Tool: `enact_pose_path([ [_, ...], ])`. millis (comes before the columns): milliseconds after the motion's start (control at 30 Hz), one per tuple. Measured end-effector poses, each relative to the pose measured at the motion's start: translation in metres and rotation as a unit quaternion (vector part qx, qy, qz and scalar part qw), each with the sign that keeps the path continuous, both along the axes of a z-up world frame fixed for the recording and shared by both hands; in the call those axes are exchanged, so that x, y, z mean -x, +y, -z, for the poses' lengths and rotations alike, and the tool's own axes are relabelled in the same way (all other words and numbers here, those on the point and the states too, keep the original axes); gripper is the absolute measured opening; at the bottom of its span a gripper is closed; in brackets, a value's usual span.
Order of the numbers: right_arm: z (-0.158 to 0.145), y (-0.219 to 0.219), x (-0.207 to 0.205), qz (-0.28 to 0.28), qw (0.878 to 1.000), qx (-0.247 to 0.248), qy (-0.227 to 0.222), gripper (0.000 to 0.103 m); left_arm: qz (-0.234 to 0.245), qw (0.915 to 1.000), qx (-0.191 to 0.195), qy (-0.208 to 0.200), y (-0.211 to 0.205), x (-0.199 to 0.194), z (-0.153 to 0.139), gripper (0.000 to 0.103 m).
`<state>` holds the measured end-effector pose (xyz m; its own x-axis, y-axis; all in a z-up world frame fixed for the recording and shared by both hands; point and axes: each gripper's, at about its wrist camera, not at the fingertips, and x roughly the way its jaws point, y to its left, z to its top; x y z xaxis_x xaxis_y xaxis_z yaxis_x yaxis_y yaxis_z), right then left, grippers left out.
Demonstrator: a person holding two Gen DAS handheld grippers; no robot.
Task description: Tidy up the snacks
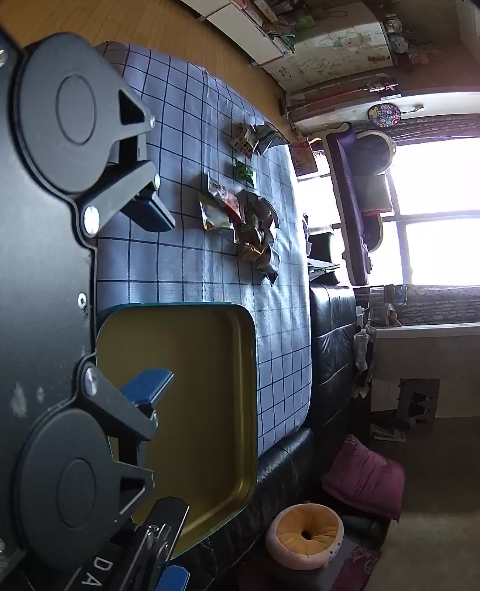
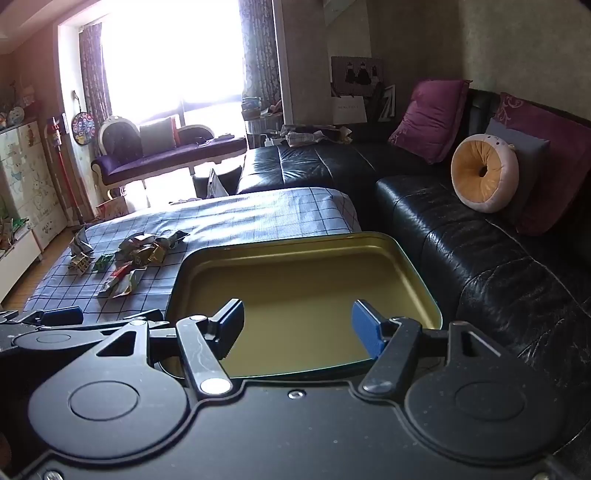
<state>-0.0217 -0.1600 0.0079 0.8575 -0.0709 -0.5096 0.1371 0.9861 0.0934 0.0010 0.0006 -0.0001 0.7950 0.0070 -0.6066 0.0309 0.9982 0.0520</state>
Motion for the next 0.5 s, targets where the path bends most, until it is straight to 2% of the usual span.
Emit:
enact_pose_path([
  [500,-0.001,0.0,0.001,-0.002,1.0,-0.002,0.003,0.069,-0.007,0.9999,-0.004,-0.01,-0.001,0.008,-0.004,0.085],
])
